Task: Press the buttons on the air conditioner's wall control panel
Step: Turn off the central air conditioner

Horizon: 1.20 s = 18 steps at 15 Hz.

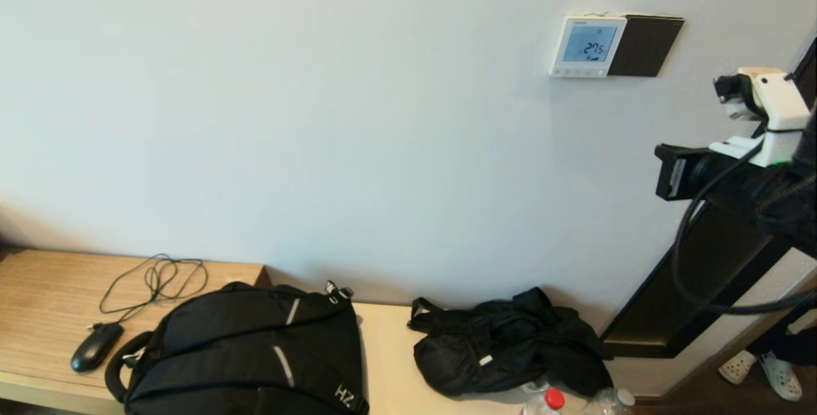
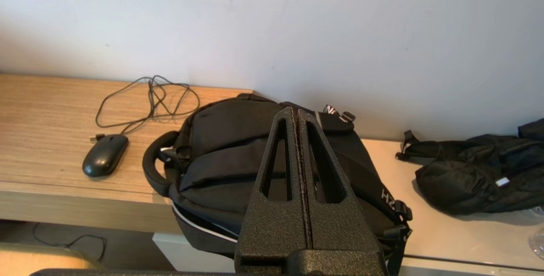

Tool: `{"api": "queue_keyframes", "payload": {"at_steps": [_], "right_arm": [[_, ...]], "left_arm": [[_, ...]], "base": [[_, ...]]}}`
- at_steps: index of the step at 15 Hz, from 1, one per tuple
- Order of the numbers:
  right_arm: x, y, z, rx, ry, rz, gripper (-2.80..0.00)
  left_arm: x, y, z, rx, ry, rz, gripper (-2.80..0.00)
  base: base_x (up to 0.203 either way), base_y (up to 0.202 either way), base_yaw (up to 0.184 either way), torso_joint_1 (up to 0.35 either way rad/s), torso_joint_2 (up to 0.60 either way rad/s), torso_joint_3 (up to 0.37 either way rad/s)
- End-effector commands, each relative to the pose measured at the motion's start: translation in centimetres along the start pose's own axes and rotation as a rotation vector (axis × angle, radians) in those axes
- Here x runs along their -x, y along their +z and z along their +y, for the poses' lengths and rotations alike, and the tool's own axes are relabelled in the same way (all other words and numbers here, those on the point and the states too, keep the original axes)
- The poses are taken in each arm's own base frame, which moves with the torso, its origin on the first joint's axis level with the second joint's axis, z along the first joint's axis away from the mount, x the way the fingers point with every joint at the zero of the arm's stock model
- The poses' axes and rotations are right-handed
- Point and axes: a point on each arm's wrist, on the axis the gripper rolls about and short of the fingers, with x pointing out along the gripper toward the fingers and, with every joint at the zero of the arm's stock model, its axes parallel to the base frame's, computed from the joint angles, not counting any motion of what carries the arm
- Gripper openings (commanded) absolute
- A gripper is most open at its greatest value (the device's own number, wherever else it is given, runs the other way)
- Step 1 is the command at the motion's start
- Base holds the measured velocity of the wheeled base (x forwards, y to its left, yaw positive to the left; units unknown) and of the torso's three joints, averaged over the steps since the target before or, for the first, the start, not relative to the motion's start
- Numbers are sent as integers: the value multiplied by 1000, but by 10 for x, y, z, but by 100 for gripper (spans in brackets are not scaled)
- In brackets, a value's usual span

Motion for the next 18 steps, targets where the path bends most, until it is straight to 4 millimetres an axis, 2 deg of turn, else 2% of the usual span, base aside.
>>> {"api": "queue_keyframes", "payload": {"at_steps": [1,6,9,14,16,18], "right_arm": [[47,-11,-8,-2,2,-14,-280],[125,-66,-18,-24,40,27,-280],[164,-98,-24,-28,68,50,-280],[213,-146,-27,-33,106,83,-280],[225,-165,-26,-31,123,100,-280],[235,-176,-26,-31,130,96,-280]], "left_arm": [[0,0,0,0,1,-1,-280],[0,0,0,0,1,0,-280],[0,0,0,0,1,1,-280],[0,0,0,0,1,1,-280],[0,0,0,0,1,0,-280],[0,0,0,1,1,1,-280]], "base": [[0,0,0,0,0,0],[0,0,0,0,0,0],[0,0,0,0,0,0],[0,0,0,0,0,0],[0,0,0,0,0,0],[0,0,0,0,0,0]]}}
